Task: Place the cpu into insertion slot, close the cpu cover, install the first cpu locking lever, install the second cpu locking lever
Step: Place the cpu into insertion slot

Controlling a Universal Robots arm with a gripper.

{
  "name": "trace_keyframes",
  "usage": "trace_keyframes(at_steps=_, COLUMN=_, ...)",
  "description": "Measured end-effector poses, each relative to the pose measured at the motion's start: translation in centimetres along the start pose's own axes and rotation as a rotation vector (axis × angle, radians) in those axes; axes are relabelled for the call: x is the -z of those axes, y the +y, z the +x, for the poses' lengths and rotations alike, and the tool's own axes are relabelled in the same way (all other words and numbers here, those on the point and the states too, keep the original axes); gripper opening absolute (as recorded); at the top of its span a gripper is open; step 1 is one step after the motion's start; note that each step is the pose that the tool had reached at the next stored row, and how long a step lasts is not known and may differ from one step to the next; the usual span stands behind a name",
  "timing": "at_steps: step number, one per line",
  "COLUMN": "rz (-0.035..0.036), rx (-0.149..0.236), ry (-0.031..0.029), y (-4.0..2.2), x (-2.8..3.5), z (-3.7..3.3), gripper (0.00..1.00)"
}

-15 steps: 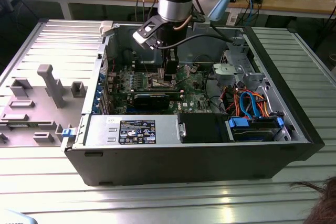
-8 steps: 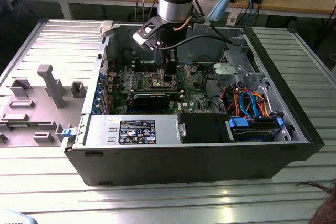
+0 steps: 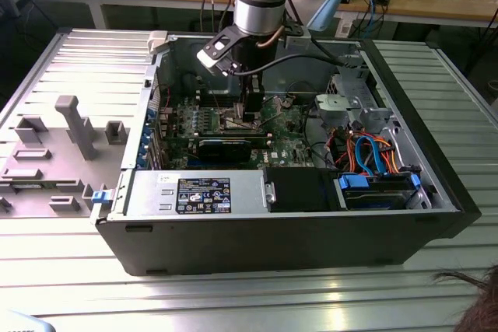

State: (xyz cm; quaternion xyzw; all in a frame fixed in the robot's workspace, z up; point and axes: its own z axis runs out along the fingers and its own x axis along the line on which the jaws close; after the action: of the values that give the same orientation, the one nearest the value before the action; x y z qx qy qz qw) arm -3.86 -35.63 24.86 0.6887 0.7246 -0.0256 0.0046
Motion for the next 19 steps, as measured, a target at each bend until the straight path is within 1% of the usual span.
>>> trace_keyframes(at_steps=19, rz=0.0000, rx=0.000, ry=0.0000, y=0.01, x=-0.53, z=0.02, gripper=0.55)
